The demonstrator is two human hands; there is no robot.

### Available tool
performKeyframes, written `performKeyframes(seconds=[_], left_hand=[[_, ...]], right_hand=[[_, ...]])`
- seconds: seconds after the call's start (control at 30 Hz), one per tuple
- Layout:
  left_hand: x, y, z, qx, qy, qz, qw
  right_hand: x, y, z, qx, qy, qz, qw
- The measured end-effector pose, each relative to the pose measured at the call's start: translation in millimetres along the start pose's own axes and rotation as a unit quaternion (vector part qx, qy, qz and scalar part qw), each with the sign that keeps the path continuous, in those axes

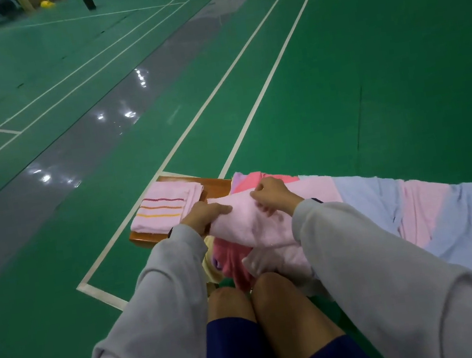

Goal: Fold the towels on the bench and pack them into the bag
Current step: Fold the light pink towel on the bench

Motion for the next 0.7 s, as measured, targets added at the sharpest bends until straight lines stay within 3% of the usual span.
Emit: performKeyframes(seconds=[0.1, 0.23, 0.33, 0.53, 0.7], left_hand=[[12, 23, 5, 0.053, 0.020, -0.048, 0.997], [43, 49, 19, 0.062, -0.022, -0.071, 0.995], [76, 72, 31, 0.157, -0.010, -0.158, 0.975], [160, 100, 60, 0.264, -0.020, -0.234, 0.935], [210, 83, 66, 0.262, -0.057, -0.264, 0.926]], right_hand=[[-4, -2, 7, 0.015, -0.043, -0.029, 0.999], [-24, 1, 21, 0.062, -0.098, -0.100, 0.988], [-45, 9, 27, 0.089, -0.126, -0.181, 0.971], [-94, 37, 38, 0.099, -0.090, -0.280, 0.951], [-115, 82, 34, 0.136, -0.022, -0.220, 0.966]])
Point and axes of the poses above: each hand's wrist, its own z-axis away from the middle knuckle, its own x-axis out of the palm, y = z × x, the point moved 3 cm from there along -z, towards the middle knuckle, and after that the axes turned 4 degrees about x, right-handed, at the moved point
